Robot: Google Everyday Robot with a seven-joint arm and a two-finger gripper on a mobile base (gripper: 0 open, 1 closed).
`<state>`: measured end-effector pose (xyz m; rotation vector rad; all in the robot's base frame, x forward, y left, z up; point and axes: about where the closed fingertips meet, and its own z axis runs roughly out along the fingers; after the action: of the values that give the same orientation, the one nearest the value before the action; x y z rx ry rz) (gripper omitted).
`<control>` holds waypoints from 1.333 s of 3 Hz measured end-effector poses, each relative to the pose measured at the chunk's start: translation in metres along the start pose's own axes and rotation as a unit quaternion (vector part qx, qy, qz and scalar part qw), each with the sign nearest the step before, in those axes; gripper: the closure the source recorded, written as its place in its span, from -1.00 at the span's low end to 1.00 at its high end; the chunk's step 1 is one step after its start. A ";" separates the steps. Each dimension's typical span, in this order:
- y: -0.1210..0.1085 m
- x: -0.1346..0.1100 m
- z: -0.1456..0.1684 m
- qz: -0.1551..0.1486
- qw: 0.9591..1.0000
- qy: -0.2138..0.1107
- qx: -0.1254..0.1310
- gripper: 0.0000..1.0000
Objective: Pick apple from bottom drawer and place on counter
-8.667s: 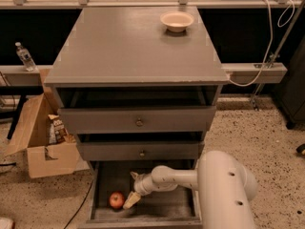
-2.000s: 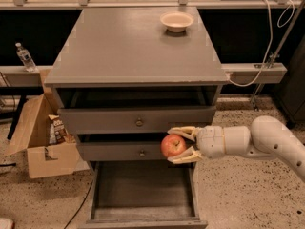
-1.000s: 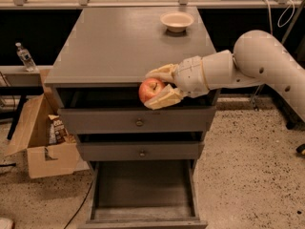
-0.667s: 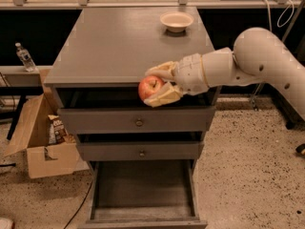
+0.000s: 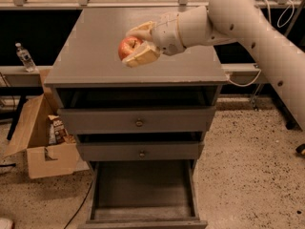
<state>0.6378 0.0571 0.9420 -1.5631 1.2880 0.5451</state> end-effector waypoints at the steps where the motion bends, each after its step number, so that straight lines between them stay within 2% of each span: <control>1: -0.031 0.010 0.022 0.063 0.997 0.011 0.051 1.00; 2: -0.039 0.008 0.022 0.080 0.995 0.004 0.065 1.00; 3: -0.039 0.008 0.022 0.080 0.995 0.004 0.065 1.00; 4: -0.058 0.009 0.032 0.085 0.993 0.006 0.076 1.00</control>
Offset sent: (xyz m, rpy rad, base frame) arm 0.0312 0.0110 -0.0043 0.0354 0.0566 -0.1190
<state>0.7017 0.0776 0.9451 -1.3406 1.4459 0.5306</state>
